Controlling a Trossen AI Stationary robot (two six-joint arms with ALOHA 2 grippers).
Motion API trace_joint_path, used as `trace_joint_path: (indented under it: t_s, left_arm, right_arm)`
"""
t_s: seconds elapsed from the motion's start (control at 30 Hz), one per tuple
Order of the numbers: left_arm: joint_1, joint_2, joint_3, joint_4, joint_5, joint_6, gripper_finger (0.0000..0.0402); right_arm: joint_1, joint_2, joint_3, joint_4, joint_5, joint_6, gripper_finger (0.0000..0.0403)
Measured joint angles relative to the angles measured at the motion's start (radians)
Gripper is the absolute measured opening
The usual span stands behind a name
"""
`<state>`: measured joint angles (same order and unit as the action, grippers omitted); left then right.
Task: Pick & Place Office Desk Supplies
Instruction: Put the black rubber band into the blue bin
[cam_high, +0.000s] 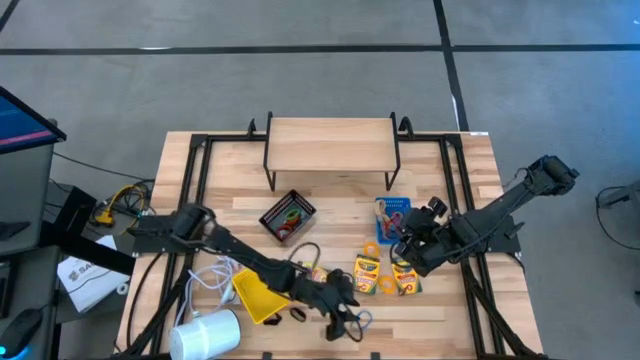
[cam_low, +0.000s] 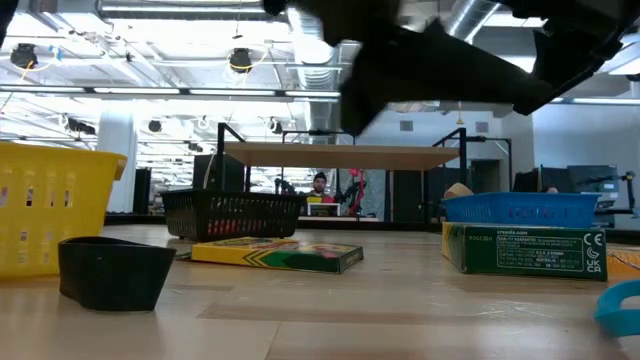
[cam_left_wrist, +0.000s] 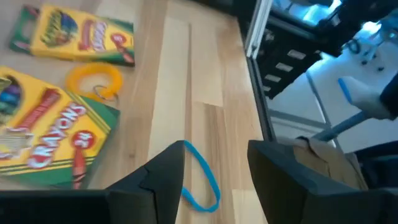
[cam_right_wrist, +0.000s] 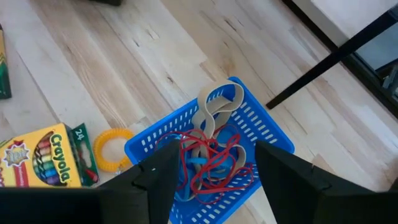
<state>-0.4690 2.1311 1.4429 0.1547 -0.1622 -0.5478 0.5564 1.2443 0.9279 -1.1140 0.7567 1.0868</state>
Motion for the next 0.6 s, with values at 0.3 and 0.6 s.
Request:
trace_joint_path:
  t_s: [0.3, 0.6]
  left_arm:
    - [0.005, 0.185, 0.310, -0.357, 0.020, -0.186, 0.0172]
    - [0.014, 0.202, 0.331, -0.469, 0.066, -0.412, 0.0172]
  right_arm:
    - [0.000, 0.000, 0.000, -0.027, 0.000, -0.024, 0.0203]
    - [-0.004, -0.002, 0.000, -0.039, 0.000, -0.022, 0.0204]
